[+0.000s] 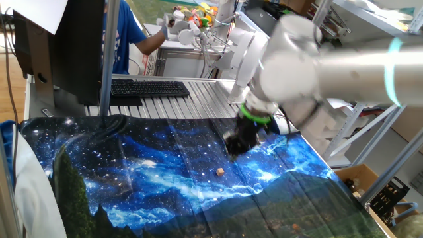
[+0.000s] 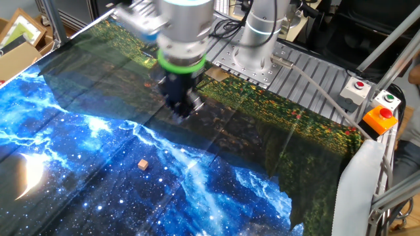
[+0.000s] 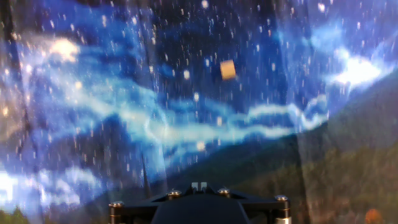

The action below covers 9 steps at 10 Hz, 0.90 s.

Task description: Pick up the small block on the left and move it to the right

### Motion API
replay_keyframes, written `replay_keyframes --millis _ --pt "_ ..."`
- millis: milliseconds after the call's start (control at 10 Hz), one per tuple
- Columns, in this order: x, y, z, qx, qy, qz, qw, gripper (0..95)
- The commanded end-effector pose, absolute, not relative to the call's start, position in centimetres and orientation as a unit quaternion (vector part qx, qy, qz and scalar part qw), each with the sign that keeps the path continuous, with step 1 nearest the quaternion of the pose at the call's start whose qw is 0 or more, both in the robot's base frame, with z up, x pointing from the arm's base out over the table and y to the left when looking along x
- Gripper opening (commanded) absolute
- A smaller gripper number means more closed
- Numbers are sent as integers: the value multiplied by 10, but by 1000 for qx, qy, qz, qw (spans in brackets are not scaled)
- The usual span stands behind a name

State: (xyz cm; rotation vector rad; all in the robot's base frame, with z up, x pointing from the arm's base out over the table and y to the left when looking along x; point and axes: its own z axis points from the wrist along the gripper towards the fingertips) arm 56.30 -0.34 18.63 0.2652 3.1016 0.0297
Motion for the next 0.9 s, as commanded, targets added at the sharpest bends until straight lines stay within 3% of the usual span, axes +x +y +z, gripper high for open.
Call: replay_keyframes --millis 100,400,900 --pt "607 -14 190 81 997 6 11 0" --pt "647 -36 189 78 997 7 7 0" --pt "649 -38 187 92 996 6 3 0"
